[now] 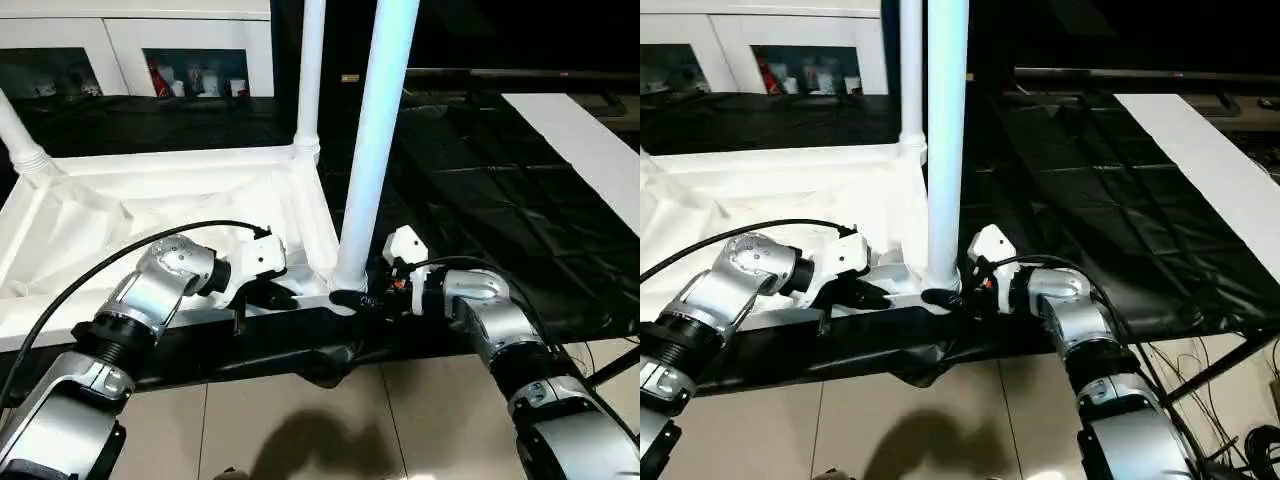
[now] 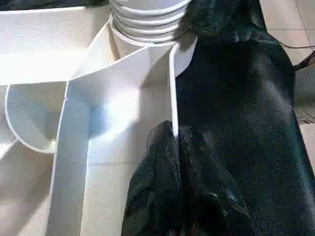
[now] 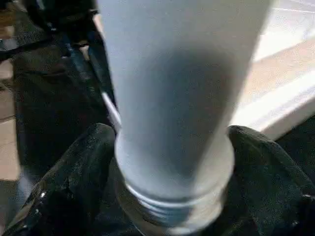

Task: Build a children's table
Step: Rotate leg to tighten

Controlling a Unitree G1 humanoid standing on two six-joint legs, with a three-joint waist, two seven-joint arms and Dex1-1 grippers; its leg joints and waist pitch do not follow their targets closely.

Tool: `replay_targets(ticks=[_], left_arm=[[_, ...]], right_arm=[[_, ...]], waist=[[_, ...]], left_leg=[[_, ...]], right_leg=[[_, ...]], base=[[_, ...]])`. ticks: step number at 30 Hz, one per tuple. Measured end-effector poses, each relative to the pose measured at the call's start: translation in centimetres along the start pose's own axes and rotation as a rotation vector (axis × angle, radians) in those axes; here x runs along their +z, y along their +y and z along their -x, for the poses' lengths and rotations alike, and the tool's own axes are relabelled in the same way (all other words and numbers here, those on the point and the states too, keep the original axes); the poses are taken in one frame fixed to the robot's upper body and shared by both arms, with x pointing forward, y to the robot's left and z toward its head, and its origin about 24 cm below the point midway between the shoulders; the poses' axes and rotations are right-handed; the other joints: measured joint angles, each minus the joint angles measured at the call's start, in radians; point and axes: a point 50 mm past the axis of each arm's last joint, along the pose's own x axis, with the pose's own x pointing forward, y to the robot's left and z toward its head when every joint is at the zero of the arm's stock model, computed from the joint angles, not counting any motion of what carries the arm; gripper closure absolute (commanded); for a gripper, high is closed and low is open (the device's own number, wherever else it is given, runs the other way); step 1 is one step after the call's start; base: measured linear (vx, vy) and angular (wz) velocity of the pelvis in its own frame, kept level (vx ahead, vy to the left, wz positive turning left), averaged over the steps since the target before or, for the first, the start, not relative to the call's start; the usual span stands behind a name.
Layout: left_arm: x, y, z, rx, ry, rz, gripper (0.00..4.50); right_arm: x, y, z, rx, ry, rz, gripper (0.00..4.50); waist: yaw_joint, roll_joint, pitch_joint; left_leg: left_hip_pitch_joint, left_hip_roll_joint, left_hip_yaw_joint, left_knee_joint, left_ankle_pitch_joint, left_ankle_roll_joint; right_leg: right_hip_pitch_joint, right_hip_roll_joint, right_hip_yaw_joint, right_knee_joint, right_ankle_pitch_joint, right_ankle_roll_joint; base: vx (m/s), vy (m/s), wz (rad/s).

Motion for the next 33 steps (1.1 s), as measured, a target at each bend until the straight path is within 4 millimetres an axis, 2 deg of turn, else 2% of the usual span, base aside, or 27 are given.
replay_targets(ticks=[4, 8, 9, 14, 19, 22, 24, 28, 33], left_arm=[[0.0, -0.2, 0.1, -0.003, 0.0, -0.006, 4.5], [-0.1, -0.3, 0.1, -0.007, 0.0, -0.005, 4.5], [-0.1, -0.3, 0.1, -0.007, 0.0, -0.004, 4.5], [-0.2, -0.3, 0.2, -0.002, 0.0, 0.004, 4.5], [-0.2, 0.5, -0.2, 0.107, -0.005, 0.066, 4.5], [0.7, 1.8, -1.7, 0.246, -0.01, 0.136, 4.5], [1.5, 2.2, -3.3, 0.328, -0.034, 0.206, 4.5], [3.0, 2.5, -5.6, 0.412, -0.076, 0.293, 4.5], [3.8, 2.6, -6.4, 0.447, -0.092, 0.306, 4.5]], right_arm=[[0.0, 0.1, -0.1, 0.016, 0.003, -0.002, 1.09], [0.0, 0.1, 0.0, 0.02, -0.002, -0.008, 1.45], [0.0, 0.1, 0.0, 0.02, -0.002, -0.011, 1.65], [-0.1, 0.1, -0.2, 0.007, -0.01, -0.034, 1.77], [-0.4, -0.3, -1.7, -0.186, -0.057, -0.113, 1.78], [-0.3, -1.3, -2.7, -0.437, -0.084, -0.204, 1.78], [-0.2, -1.9, -3.2, -0.621, -0.089, -0.26, 1.79], [0.4, -2.6, -4.1, -0.867, -0.088, -0.335, 1.8], [1.1, -2.8, -4.8, -0.945, -0.089, -0.356, 1.8]], waist=[[0.0, 0.0, 0.0], [0.0, 0.0, 0.0], [0.0, 0.0, 0.0], [-0.001, -0.001, -0.001], [-0.015, -0.002, -0.001], [-0.027, -0.001, -0.001], [-0.029, -0.001, -0.001], [-0.03, -0.001, -0.001], [-0.028, -0.002, -0.001]], left_leg=[[0.0, 0.0, 0.0, 0.0, 0.0, 0.0], [0.0, 0.0, 0.0, 0.0, 0.0, 0.0], [0.0, 0.0, 0.0, 0.0, 0.0, 0.0], [0.001, 0.0, 0.0, 0.0, 0.0, 0.0], [0.006, -0.001, 0.0, 0.002, 0.0, 0.0], [0.007, -0.002, 0.0, 0.003, 0.0, -0.001], [0.007, -0.003, 0.0, 0.004, 0.0, -0.001], [0.007, -0.003, 0.0, 0.002, 0.001, -0.003], [0.004, -0.003, 0.0, 0.001, 0.002, -0.003]], right_leg=[[0.0, 0.0, 0.0, 0.0, 0.0, 0.0], [0.0, 0.0, 0.0, 0.0, 0.0, 0.0], [0.0, 0.0, 0.0, 0.0, 0.0, 0.0], [0.0, 0.0, 0.0, 0.0, 0.0, 0.0], [0.002, 0.0, 0.002, 0.006, 0.0, 0.0], [0.003, -0.001, 0.003, 0.007, 0.003, -0.001], [0.003, -0.001, 0.004, 0.007, 0.004, 0.0], [0.002, -0.001, 0.004, 0.007, 0.004, 0.0], [0.001, 0.0, 0.003, 0.005, 0.003, 0.002]], base=[[0.0, 0.0, 0.0], [0.0, 0.0, 0.0], [0.0, 0.0, 0.0], [0.0, 0.0, 0.0], [0.0, 0.0, 0.0], [0.0, 0.0, 0.0], [0.0, 0.0, 0.0], [0.0, 0.0, 0.0], [0.0, 0.0, 0.0]])
